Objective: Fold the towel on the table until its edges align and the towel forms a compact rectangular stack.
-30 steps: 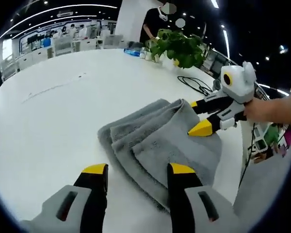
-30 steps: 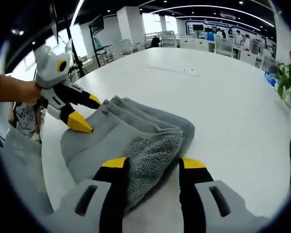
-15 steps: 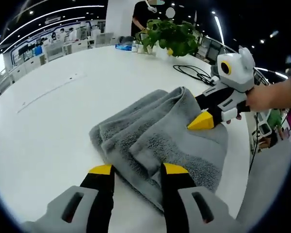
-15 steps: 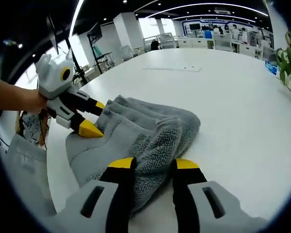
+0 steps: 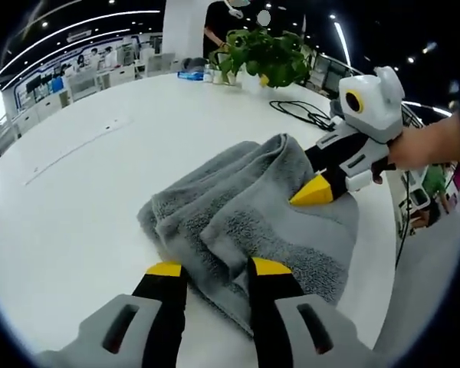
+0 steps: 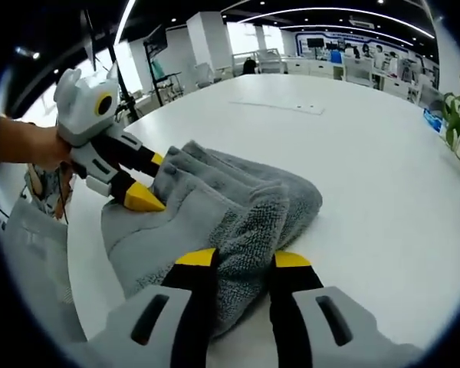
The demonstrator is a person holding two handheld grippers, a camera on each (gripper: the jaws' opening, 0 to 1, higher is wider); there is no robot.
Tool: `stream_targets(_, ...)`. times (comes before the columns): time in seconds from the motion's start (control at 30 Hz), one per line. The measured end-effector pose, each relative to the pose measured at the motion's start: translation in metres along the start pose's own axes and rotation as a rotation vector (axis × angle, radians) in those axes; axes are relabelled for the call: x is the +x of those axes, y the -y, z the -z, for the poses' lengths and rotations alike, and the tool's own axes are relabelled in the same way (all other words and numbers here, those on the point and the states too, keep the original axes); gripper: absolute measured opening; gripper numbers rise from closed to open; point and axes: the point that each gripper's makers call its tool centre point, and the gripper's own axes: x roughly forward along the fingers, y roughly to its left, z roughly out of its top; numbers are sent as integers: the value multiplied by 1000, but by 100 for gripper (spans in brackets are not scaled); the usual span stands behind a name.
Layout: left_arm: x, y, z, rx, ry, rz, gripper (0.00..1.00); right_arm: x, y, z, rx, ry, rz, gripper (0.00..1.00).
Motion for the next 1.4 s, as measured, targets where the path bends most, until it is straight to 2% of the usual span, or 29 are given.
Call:
stream_targets(0.53, 2, -7, -4, 47, -24, -1, 32, 4, 3, -2, -9, -37, 36, 24)
stream_targets(1.4, 11, -32, -17, 66, -37, -12, 31, 18, 14, -22, -37, -41, 54, 25)
